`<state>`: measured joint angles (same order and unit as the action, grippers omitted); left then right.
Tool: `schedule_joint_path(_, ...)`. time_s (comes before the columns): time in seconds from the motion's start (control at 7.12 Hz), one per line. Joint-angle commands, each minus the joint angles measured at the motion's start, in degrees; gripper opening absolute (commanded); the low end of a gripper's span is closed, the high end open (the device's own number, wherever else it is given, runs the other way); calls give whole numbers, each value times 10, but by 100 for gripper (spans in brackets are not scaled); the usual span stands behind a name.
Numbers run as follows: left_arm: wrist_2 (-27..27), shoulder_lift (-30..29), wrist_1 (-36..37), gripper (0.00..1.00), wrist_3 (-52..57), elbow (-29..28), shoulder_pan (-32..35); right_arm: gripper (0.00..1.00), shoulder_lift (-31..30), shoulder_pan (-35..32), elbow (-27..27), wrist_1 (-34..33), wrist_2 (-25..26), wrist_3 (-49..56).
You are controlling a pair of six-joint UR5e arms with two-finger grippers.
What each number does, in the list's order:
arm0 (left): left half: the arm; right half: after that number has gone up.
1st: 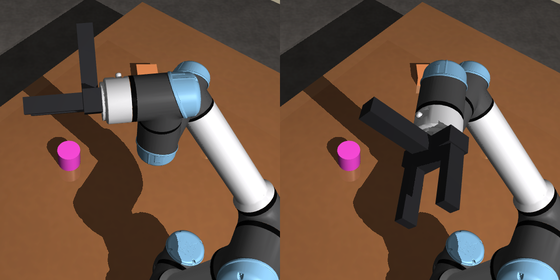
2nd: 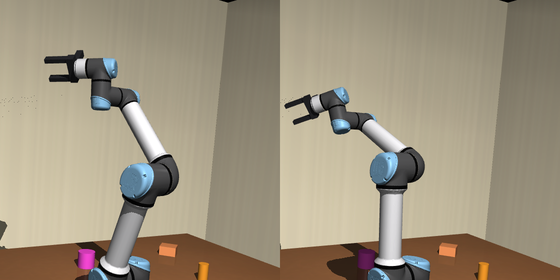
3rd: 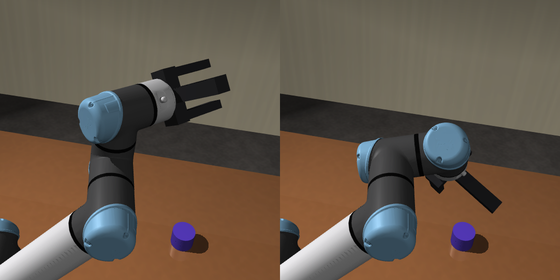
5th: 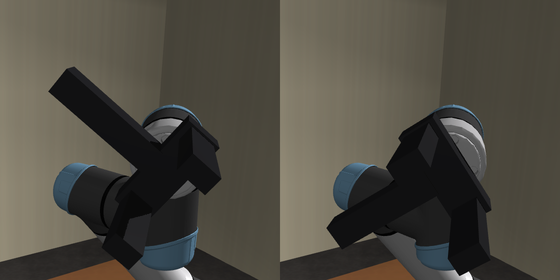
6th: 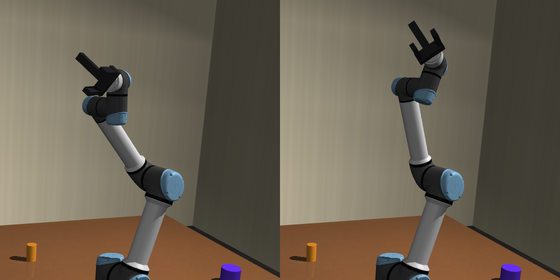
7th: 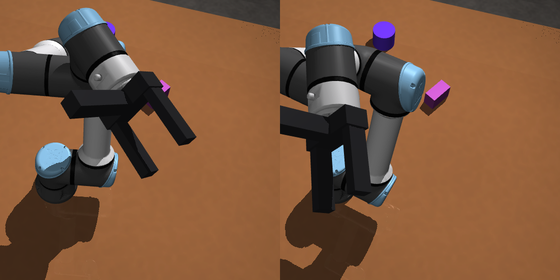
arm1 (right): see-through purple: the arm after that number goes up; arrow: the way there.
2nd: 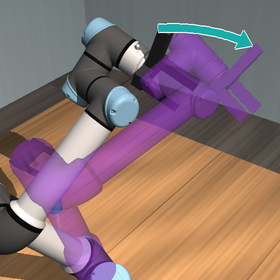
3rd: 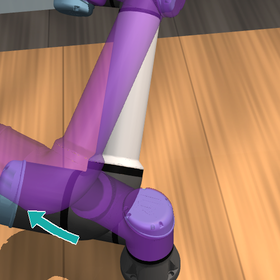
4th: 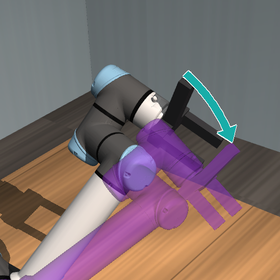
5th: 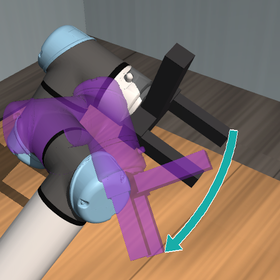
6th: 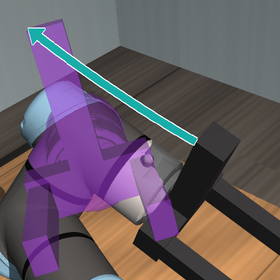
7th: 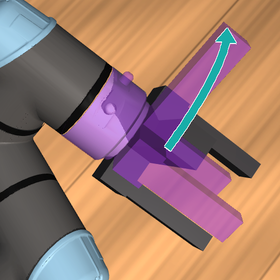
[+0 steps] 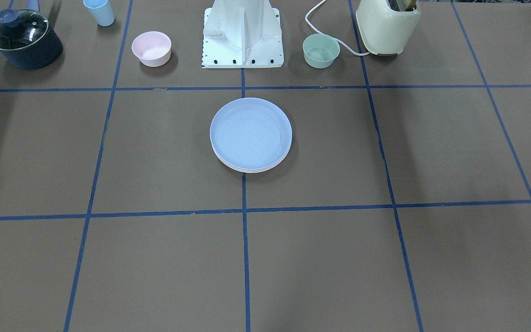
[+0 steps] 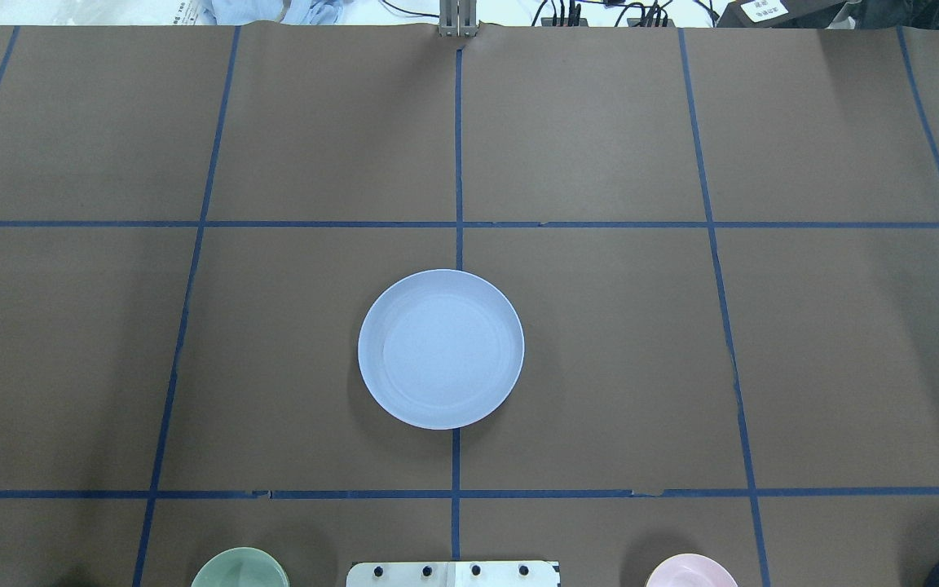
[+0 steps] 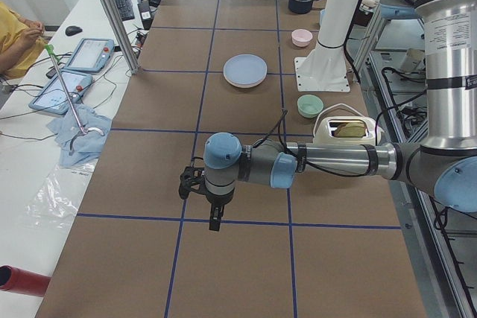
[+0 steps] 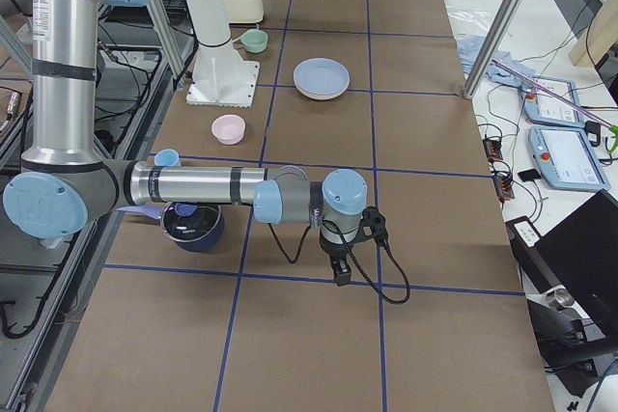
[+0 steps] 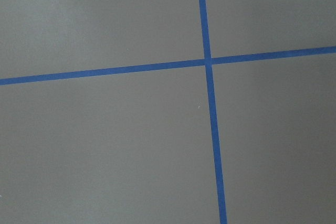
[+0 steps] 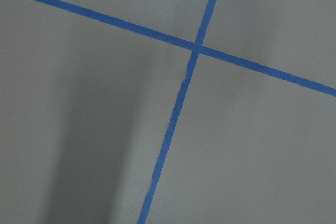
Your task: Stack three plates with pink and blue
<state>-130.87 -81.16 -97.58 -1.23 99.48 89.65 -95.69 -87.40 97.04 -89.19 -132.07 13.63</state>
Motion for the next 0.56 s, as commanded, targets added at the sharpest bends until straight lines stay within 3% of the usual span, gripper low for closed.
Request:
schedule_joint_path(0.0, -1, 1, -1, 100, 0, -16, 0, 100, 2, 0, 1, 0, -1, 2)
schedule_joint_path(0.42, 4, 15, 1, 100, 0, -31, 0, 100, 2, 0, 2, 0, -4, 1)
